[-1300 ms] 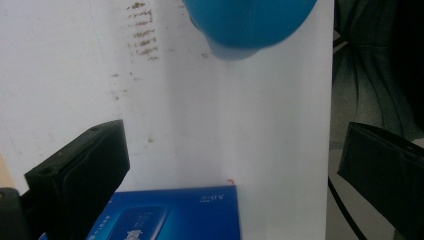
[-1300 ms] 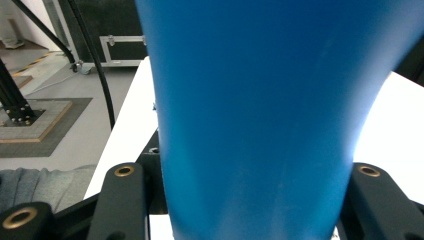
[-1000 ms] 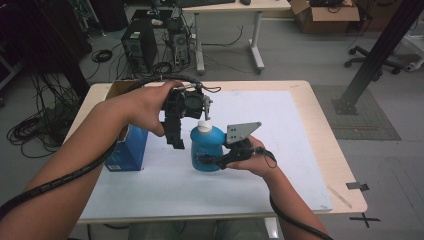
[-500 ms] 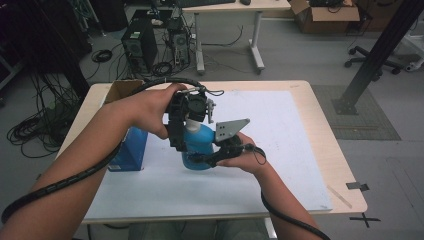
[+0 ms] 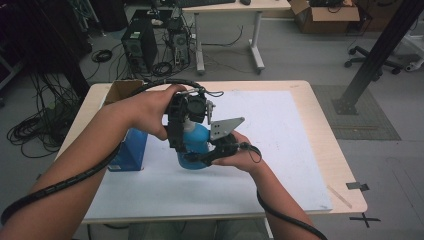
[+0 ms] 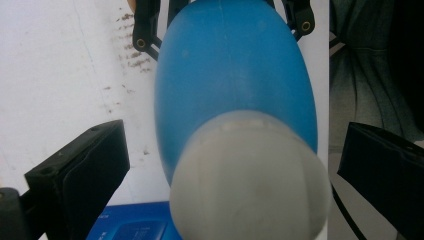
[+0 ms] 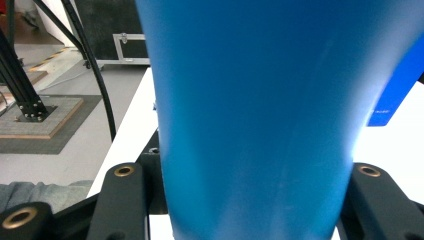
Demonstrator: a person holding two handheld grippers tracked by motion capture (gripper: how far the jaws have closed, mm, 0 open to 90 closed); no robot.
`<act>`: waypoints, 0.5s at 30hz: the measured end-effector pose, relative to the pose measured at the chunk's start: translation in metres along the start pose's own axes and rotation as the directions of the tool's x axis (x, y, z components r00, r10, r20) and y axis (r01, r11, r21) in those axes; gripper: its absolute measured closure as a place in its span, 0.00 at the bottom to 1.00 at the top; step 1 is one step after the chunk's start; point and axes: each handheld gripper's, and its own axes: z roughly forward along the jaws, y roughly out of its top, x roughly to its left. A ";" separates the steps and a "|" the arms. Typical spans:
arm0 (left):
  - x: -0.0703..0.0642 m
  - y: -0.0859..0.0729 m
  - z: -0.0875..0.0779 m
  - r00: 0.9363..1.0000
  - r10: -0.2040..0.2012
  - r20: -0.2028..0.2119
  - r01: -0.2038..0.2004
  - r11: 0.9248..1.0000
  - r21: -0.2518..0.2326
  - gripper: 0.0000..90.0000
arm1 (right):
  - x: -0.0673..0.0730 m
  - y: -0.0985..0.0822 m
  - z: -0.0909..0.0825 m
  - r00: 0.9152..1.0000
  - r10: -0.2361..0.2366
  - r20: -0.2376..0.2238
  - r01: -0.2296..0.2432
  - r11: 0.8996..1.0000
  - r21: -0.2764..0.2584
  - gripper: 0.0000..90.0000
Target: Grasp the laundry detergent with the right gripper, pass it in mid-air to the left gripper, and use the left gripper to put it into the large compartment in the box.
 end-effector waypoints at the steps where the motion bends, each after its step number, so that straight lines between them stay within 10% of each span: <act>1: 0.000 0.000 0.001 1.000 0.001 0.000 -0.001 1.000 -0.001 0.00 | 0.000 0.000 0.000 1.000 -0.001 0.002 0.001 1.000 0.000 0.50; 15: -0.002 0.004 0.004 1.000 0.006 -0.005 -0.005 1.000 0.016 0.01 | 0.001 0.003 0.001 1.000 0.002 0.007 -0.002 1.000 0.002 0.50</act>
